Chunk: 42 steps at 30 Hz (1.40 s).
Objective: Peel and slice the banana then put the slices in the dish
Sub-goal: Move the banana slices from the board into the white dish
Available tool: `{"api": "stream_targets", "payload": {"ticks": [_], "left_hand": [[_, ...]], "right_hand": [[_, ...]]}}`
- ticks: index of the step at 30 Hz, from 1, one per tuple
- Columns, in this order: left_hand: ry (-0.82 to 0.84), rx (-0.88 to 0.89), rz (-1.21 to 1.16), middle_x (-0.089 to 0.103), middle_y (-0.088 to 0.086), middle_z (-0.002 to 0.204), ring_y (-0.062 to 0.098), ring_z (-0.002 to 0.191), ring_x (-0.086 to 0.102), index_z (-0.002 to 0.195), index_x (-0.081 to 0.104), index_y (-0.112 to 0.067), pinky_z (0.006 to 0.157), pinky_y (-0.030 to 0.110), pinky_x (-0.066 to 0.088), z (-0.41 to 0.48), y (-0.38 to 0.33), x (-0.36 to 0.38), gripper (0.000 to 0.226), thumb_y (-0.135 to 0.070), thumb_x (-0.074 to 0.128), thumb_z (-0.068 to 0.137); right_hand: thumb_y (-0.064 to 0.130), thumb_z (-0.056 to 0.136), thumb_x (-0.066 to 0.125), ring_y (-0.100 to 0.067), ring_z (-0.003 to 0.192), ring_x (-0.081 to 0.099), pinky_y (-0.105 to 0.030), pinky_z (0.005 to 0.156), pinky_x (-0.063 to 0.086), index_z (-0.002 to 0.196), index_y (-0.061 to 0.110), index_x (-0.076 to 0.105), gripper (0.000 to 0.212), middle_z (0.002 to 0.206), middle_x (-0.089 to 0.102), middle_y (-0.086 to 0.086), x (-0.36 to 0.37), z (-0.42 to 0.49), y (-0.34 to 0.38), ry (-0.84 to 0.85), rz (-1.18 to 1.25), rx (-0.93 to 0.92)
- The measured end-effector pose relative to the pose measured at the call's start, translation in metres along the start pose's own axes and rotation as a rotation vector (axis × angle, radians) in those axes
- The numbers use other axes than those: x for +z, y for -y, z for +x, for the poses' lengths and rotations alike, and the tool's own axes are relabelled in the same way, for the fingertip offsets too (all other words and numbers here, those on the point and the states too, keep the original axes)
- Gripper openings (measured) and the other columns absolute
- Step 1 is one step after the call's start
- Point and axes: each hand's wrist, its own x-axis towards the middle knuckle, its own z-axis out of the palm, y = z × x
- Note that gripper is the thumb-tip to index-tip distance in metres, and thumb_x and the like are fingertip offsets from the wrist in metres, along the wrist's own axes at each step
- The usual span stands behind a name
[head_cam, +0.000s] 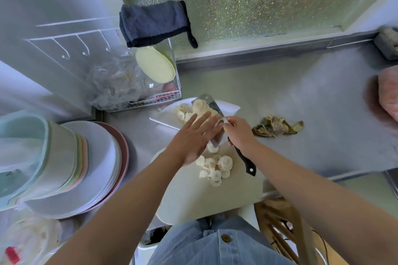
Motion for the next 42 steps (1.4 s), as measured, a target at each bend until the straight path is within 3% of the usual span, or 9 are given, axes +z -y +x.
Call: {"api": "stream_targets", "payload": {"ticks": [5,12,17,20,23,26,30,36,42], "left_hand": [[0.136,-0.06,0.059,-0.014,-0.005,0.16,0.019,0.147,-0.016,0.153,-0.006,-0.019,0.119,0.04,-0.013,0.01,0.012,0.005,0.059,-0.027,0.025,0.103],[0.174,-0.121,0.045,-0.001,-0.002,0.161,0.022,0.149,-0.006,0.154,0.008,-0.017,0.12,0.04,-0.005,0.002,0.027,0.013,0.057,-0.037,0.027,0.103],[0.044,-0.166,0.001,0.039,0.011,0.15,0.032,0.139,0.033,0.139,0.046,-0.013,0.116,0.044,0.021,0.009,0.019,0.004,0.045,-0.028,0.044,0.097],[0.01,-0.061,-0.028,0.044,0.009,0.147,0.031,0.134,0.043,0.138,0.049,-0.014,0.111,0.044,0.032,0.018,0.011,0.003,0.051,-0.034,0.034,0.093],[0.102,-0.021,-0.014,0.02,0.005,0.159,0.025,0.146,0.021,0.15,0.027,-0.015,0.118,0.039,0.016,0.018,0.008,0.007,0.061,-0.04,0.017,0.096],[0.145,-0.137,0.026,-0.003,0.003,0.162,0.021,0.149,-0.002,0.154,0.01,-0.014,0.12,0.035,-0.001,0.007,0.015,0.015,0.059,-0.038,0.022,0.102],[0.08,-0.258,-0.016,0.006,0.006,0.162,0.023,0.149,0.002,0.153,0.014,-0.013,0.12,0.036,0.002,0.006,0.026,0.006,0.057,-0.036,0.029,0.103],[0.1,-0.179,-0.009,-0.005,0.001,0.162,0.02,0.149,-0.005,0.154,0.002,-0.018,0.121,0.038,0.001,0.025,0.02,0.008,0.059,-0.041,0.021,0.103],[-0.033,-0.322,-0.105,0.043,0.013,0.143,0.034,0.13,0.041,0.136,0.048,-0.011,0.105,0.041,0.036,0.003,0.017,0.011,0.041,-0.026,0.045,0.098]], "right_hand": [[0.012,0.095,0.04,-0.025,0.056,0.046,-0.037,0.061,0.041,0.103,-0.006,0.06,0.028,0.062,0.047,-0.008,0.005,0.01,-0.004,-0.002,-0.035,-0.004],[0.005,0.085,0.039,-0.023,0.059,0.04,-0.035,0.06,0.033,0.069,0.002,0.045,0.018,0.057,0.037,-0.004,-0.007,0.016,-0.019,-0.053,-0.046,0.022],[0.004,0.087,0.039,-0.022,0.055,0.039,-0.035,0.06,0.034,0.059,0.016,0.035,0.03,0.055,0.036,0.0,-0.015,0.018,-0.021,-0.089,-0.018,0.023],[0.006,0.09,0.04,-0.019,0.054,0.043,-0.035,0.06,0.038,0.064,0.021,0.048,0.031,0.056,0.042,0.003,-0.012,0.02,-0.02,-0.083,0.017,0.033],[0.008,0.091,0.04,-0.02,0.055,0.046,-0.035,0.058,0.041,0.082,0.013,0.061,0.023,0.059,0.048,0.003,-0.009,0.023,-0.018,-0.1,0.082,0.049],[0.005,0.087,0.039,-0.023,0.053,0.042,-0.034,0.054,0.037,0.075,0.008,0.055,0.02,0.057,0.041,-0.001,-0.013,0.021,-0.017,-0.119,0.09,0.044],[0.001,0.086,0.038,-0.021,0.046,0.037,-0.029,0.047,0.033,0.059,0.022,0.041,0.034,0.052,0.036,0.0,-0.02,0.018,-0.016,-0.099,0.068,0.033],[0.003,0.085,0.04,-0.019,0.047,0.037,-0.031,0.048,0.034,0.065,0.022,0.054,0.03,0.053,0.04,0.001,-0.016,0.014,-0.016,-0.067,0.127,0.052],[0.008,0.087,0.04,-0.019,0.056,0.037,-0.035,0.055,0.033,0.09,0.003,0.06,0.02,0.062,0.042,-0.002,-0.022,0.001,-0.037,-0.19,0.239,0.072]]}}
